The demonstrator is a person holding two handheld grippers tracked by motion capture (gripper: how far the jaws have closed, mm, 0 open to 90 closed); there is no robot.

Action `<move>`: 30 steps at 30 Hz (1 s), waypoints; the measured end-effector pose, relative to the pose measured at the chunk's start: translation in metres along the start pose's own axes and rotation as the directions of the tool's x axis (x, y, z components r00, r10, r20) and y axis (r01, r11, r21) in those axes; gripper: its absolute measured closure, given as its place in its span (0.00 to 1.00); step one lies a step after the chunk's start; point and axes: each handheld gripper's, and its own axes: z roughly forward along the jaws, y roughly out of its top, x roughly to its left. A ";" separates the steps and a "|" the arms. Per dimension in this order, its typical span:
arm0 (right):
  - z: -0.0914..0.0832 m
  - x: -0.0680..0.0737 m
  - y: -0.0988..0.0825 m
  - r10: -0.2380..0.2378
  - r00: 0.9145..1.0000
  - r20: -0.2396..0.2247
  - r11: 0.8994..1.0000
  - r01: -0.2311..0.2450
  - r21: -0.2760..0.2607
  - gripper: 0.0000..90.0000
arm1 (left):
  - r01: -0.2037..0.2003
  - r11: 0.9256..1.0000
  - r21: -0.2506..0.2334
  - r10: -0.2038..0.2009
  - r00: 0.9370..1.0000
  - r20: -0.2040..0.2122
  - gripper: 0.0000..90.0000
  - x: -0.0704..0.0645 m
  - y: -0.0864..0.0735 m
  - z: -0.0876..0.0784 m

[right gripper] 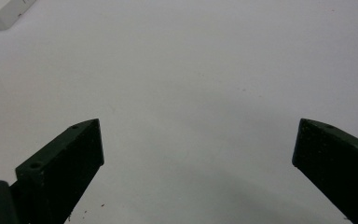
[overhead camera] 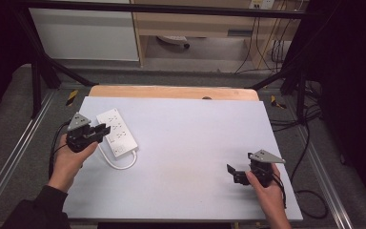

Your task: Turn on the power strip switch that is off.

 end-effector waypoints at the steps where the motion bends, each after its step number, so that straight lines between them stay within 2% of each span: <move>1: 0.000 0.000 0.000 0.000 1.000 0.000 1.000 0.000 0.000 0.03 | 0.000 1.000 0.000 0.000 1.000 0.000 0.81 0.000 0.000 0.000; 11: 0.000 0.000 0.000 -0.002 1.000 -0.001 1.000 0.002 0.001 0.03 | 0.001 1.000 0.024 -0.001 1.000 0.008 0.91 0.001 -0.002 0.006; 16: 0.001 0.000 0.000 -0.001 1.000 -0.001 1.000 0.001 -0.001 0.03 | 0.025 0.999 0.035 -0.025 1.000 0.008 0.97 0.005 -0.007 0.010; 25: 0.000 0.000 0.000 -0.002 1.000 -0.001 1.000 0.002 -0.001 0.03 | 0.047 0.998 0.041 -0.047 0.999 0.000 1.00 0.011 -0.015 0.012; 30: 0.001 0.000 0.000 0.001 1.000 -0.001 1.000 -0.001 0.000 0.03 | 0.043 0.998 0.052 -0.042 0.999 -0.003 1.00 0.012 -0.017 0.014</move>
